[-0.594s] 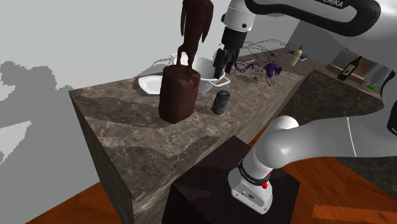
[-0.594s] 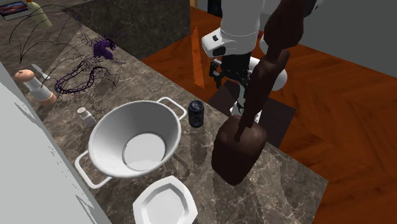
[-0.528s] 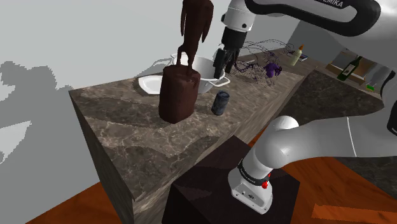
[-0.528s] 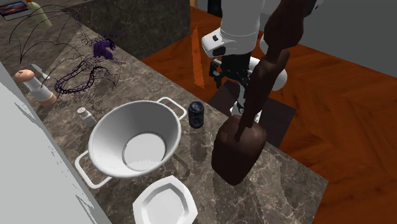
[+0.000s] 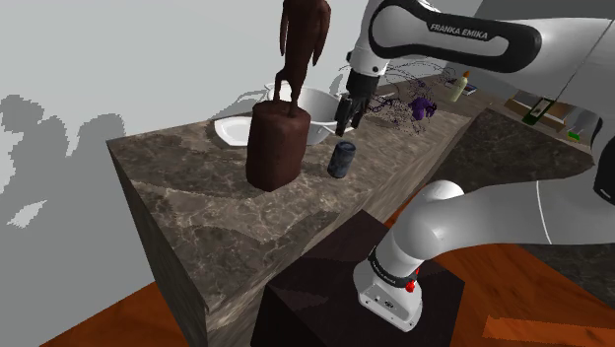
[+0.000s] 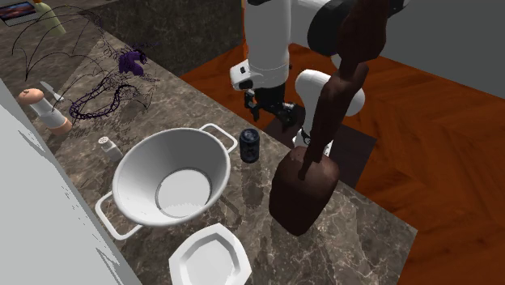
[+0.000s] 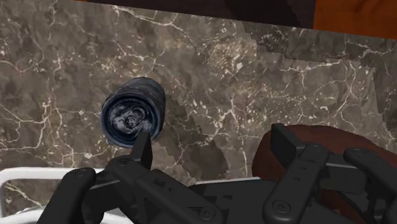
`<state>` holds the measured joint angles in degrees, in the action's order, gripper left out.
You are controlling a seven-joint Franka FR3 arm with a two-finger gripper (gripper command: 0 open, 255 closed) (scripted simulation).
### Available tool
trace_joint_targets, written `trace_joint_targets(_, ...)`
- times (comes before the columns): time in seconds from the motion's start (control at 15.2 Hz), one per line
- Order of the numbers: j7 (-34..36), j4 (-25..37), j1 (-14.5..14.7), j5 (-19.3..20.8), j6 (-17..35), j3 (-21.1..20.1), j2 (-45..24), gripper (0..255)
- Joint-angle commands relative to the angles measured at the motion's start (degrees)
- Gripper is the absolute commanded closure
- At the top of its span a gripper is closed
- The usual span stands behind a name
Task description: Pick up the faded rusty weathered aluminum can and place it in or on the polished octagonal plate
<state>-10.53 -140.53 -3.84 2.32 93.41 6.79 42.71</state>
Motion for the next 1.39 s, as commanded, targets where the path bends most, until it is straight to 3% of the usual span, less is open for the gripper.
trace_joint_targets(0.0,-1.5,-1.8,-1.0,1.2,2.6,1.9,-0.9,0)
trace_joint_targets(0.4,-6.2,-6.1,-3.9,4.6,11.2,7.9,-5.6,0)
trace_joint_targets(0.92,-6.1,-11.4,-4.1,5.2,17.3,8.6,-6.5,0)
trace_joint_targets(1.32,-6.1,-11.4,-4.1,5.2,17.3,8.6,-6.5,0)
